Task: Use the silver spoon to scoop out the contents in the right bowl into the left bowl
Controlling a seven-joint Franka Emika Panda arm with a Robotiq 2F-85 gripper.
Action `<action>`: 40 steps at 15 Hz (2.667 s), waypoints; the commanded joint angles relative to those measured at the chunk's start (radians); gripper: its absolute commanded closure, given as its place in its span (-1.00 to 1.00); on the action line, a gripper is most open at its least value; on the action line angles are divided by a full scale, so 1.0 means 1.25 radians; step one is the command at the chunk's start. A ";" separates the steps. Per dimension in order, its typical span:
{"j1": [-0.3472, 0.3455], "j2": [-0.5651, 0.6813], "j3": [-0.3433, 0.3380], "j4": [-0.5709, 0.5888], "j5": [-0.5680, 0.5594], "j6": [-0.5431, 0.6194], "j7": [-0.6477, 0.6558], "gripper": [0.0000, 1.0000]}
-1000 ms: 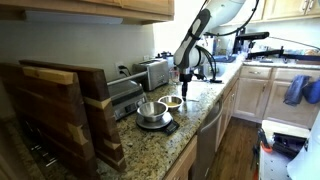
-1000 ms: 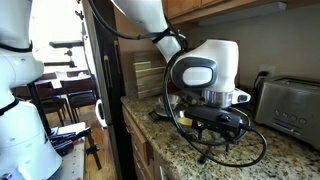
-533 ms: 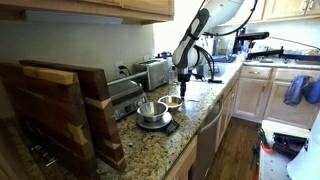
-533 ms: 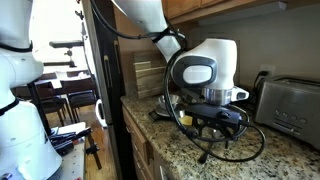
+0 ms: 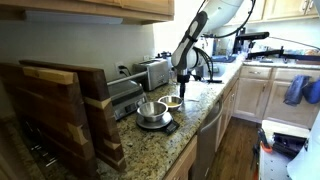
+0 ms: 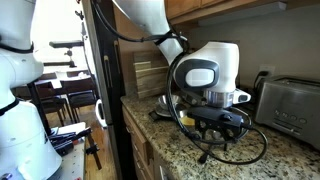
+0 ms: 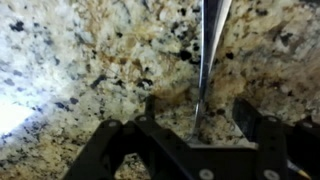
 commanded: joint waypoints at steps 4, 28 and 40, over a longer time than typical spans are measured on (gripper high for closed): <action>0.013 0.016 -0.011 0.025 0.007 -0.011 0.003 -0.48; -0.035 -0.042 0.008 0.012 0.098 -0.116 -0.036 0.84; 0.010 -0.135 -0.047 0.048 0.110 -0.288 -0.033 0.84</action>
